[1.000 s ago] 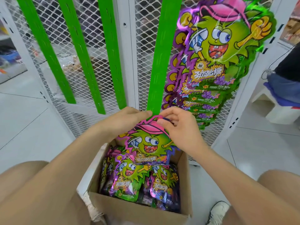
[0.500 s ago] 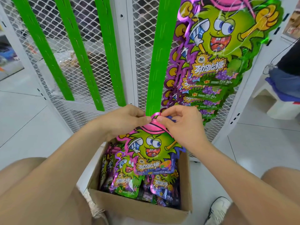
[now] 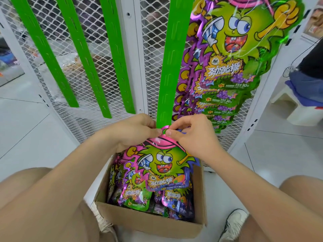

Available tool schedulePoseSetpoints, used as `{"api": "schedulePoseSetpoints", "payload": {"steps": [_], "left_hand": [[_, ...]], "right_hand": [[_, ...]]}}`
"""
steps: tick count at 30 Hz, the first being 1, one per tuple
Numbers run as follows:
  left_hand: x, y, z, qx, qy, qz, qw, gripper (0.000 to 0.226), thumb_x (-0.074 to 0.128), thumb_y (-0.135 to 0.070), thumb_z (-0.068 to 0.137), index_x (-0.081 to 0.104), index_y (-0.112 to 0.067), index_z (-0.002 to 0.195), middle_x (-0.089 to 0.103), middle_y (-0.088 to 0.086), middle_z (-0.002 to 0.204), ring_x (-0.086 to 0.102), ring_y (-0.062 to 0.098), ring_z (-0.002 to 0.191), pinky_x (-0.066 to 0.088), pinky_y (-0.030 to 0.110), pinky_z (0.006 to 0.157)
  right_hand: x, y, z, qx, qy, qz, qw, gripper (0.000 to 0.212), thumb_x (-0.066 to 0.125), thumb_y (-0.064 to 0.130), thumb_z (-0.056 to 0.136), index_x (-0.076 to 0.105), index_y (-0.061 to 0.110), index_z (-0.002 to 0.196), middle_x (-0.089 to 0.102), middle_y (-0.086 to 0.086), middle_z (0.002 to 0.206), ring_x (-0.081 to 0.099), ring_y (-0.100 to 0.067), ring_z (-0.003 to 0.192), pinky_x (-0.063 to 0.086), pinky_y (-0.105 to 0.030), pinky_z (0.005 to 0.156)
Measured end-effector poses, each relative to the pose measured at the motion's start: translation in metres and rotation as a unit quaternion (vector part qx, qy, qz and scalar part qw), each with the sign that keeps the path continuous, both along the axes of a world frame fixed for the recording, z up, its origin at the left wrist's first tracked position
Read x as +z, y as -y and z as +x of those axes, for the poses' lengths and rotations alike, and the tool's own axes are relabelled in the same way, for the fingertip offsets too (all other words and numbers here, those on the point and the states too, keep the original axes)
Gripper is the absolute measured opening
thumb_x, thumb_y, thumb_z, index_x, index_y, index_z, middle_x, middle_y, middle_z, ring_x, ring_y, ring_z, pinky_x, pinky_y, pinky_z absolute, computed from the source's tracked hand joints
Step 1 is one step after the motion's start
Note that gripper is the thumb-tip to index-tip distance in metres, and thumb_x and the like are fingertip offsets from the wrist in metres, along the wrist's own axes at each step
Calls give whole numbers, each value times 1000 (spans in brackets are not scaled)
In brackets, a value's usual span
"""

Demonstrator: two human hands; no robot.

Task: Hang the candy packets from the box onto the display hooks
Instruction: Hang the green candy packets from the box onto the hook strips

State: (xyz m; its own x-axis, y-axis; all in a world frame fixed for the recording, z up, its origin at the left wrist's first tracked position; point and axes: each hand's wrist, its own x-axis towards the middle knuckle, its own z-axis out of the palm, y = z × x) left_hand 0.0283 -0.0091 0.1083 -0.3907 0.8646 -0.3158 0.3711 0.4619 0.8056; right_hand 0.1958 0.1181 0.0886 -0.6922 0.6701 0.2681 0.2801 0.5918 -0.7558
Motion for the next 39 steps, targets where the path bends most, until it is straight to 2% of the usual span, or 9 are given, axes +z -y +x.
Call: {"api": "schedulePoseSetpoints", "payload": {"steps": [5, 10, 14, 20, 23, 27, 31, 36, 39], "left_hand": [[-8, -2, -1, 4, -29, 17, 999, 42, 70, -42, 100, 72, -1, 97, 65, 12, 77, 57, 24, 67, 48, 35, 67], [-20, -10, 0, -18, -141, 85, 986, 23, 61, -23, 107, 68, -2, 100, 72, 25, 96, 65, 26, 82, 55, 50, 86], [-29, -15, -2, -46, -225, 131, 964, 11, 58, -21, 109, 62, -16, 100, 71, 6, 88, 64, 21, 80, 50, 41, 72], [-60, -16, -2, 47, -305, 217, 926, 43, 67, -12, 101, 50, -14, 141, 59, 6, 135, 56, 25, 125, 45, 39, 103], [-79, -8, 7, 133, -376, 263, 878, 45, 64, -2, 89, 54, -14, 132, 53, 7, 129, 49, 29, 122, 42, 42, 103], [-135, 0, 13, 3, -314, 65, 947, 25, 61, -12, 96, 59, -22, 119, 56, 5, 121, 56, 29, 113, 50, 46, 96], [-197, 19, 14, -143, -247, -188, 940, 34, 59, -16, 100, 56, -10, 133, 51, 13, 121, 54, 37, 126, 49, 49, 103], [-227, 33, 22, -192, -158, -278, 928, 40, 50, -22, 109, 48, 0, 142, 53, 22, 131, 55, 39, 124, 49, 47, 100], [-224, 33, 24, -118, -83, -245, 959, 33, 39, -32, 115, 57, -4, 115, 56, 12, 89, 51, 26, 76, 43, 38, 74]], "right_hand": [[-6, 6, 2, 25, 47, 25, 998, 13, 92, 31, 79, 80, 26, 75, 67, 15, 64, 59, -4, 62, 43, -19, 64], [-20, 4, 3, 35, 98, 84, 991, 16, 85, 17, 83, 77, 27, 93, 67, 8, 100, 63, -15, 94, 52, -37, 96], [-35, 7, 11, -8, 65, 234, 970, 18, 72, 4, 82, 70, 20, 90, 49, 1, 100, 54, -22, 98, 45, -32, 85], [-105, -8, 12, 154, 403, 55, 900, 9, 69, 15, 84, 75, 19, 90, 75, -1, 90, 72, -23, 88, 61, -37, 81], [-156, -15, 16, 165, 481, 12, 861, 13, 74, 22, 85, 69, 12, 79, 72, -8, 85, 73, -32, 90, 62, -44, 81], [-205, 3, 26, 117, 464, -88, 873, 38, 79, 42, 86, 56, 12, 89, 61, -6, 82, 64, -30, 80, 49, -37, 65], [-243, 38, 38, 110, 457, -164, 867, 135, 86, 67, 67, 10, 9, 163, 55, -21, 141, 58, -38, 127, 51, -38, 100], [-244, 38, 42, 183, 491, 10, 851, 115, 67, 62, 90, -4, 15, 167, 60, -26, 133, 61, -43, 121, 52, -47, 94], [-213, 25, 38, 187, 476, 67, 857, 77, 52, 48, 99, 23, 13, 161, 65, -22, 122, 65, -43, 112, 53, -46, 83]]}}
